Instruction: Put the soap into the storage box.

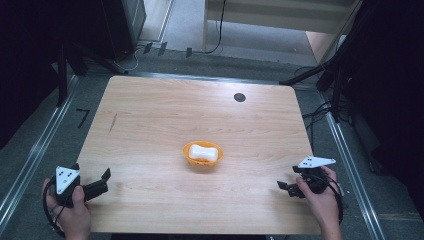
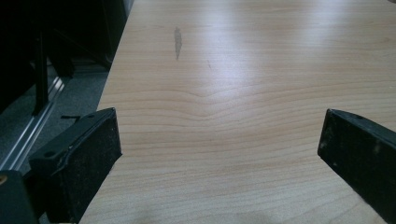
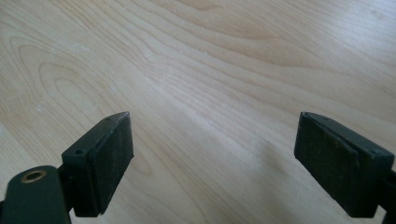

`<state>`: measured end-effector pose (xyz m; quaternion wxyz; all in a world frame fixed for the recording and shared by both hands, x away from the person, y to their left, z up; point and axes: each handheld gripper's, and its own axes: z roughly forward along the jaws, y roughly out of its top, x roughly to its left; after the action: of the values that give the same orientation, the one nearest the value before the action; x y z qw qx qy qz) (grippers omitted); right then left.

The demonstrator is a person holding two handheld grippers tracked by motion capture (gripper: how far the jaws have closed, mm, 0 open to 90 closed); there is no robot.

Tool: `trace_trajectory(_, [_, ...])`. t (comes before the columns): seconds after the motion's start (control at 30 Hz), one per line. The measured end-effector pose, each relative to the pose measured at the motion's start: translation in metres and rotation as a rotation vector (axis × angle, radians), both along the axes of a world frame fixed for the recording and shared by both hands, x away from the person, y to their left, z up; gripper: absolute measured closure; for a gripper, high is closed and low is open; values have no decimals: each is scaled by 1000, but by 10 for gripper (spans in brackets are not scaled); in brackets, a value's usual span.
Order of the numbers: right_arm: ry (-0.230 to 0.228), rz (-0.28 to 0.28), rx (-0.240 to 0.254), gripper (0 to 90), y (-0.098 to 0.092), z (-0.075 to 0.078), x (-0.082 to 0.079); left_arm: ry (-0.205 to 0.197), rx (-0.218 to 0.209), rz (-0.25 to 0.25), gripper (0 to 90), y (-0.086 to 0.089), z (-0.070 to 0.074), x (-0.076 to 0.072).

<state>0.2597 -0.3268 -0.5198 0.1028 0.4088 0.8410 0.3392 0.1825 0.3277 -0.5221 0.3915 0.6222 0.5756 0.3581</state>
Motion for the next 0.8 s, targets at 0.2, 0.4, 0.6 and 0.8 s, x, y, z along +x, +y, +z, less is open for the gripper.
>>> trace_trajectory(0.2, [-12, -42, 51, 126, -17, -10, -14, -1, 1, 0, 0, 0, 0, 0])
trace_trajectory(0.4, [-28, -82, 84, 126, -35, -17, -29, 1, 7, -2, 0, -1, 0, 0])
trace_trajectory(0.6, [-42, -117, 104, 125, -50, -22, -42, -1, 5, -4, 0, 0, 0, 0])
trace_trajectory(0.8, [-57, -152, 153, 125, -64, -28, -54, -4, 9, -6, 0, -1, 0, -1])
